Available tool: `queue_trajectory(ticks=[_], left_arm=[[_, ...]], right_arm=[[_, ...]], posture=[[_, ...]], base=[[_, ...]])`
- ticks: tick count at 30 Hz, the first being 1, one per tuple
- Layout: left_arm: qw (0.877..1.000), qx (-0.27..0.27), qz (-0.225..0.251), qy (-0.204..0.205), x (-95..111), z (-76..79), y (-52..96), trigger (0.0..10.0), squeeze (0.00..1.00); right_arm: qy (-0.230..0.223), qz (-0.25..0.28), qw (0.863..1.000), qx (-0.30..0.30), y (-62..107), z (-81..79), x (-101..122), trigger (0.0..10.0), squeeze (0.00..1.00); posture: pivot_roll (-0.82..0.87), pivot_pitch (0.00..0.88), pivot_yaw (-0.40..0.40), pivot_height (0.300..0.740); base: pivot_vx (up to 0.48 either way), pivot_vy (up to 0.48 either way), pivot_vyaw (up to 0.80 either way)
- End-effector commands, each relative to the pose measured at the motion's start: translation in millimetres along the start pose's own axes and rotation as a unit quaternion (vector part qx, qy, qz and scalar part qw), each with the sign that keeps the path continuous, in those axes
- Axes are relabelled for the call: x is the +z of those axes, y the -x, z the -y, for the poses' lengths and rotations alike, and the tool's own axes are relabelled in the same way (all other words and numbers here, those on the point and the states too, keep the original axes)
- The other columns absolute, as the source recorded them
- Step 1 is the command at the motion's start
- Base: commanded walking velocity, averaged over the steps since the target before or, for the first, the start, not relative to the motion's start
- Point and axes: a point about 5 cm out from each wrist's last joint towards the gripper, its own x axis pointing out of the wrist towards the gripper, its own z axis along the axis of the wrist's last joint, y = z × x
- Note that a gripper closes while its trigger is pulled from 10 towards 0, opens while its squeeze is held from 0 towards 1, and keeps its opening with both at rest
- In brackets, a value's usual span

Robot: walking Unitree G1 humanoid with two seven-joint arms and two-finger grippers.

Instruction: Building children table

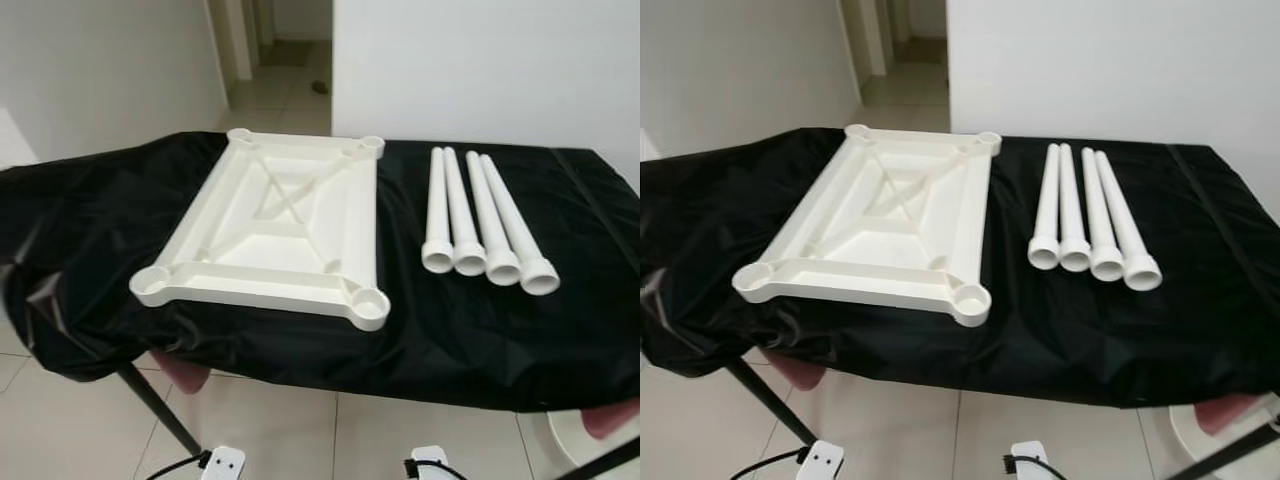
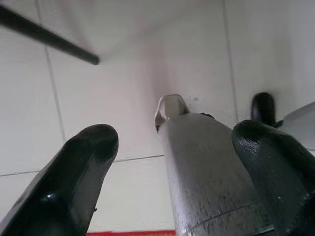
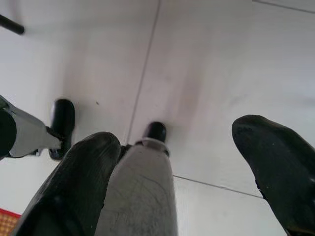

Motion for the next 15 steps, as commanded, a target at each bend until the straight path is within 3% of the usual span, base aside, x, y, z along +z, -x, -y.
queue_trajectory(ticks=[1,15], left_arm=[[1.000,-0.001,-0.030,0.002,-15.8,0.7,2.6,10.0,0.00],[1.000,-0.003,-0.029,-0.003,-12.3,4.4,1.3,10.0,0.00]], right_arm=[[-0.004,-0.006,1.000,0.008,-0.3,-7.3,-2.5,10.0,0.00],[-0.001,-0.006,1.000,0.006,-0.4,-3.9,-1.1,10.0,0.00]], posture=[[0.03,0.000,0.012,0.740],[0.03,0.000,0.011,0.740]], base=[[0.000,0.000,0.00],[0.000,0.000,0.00]])
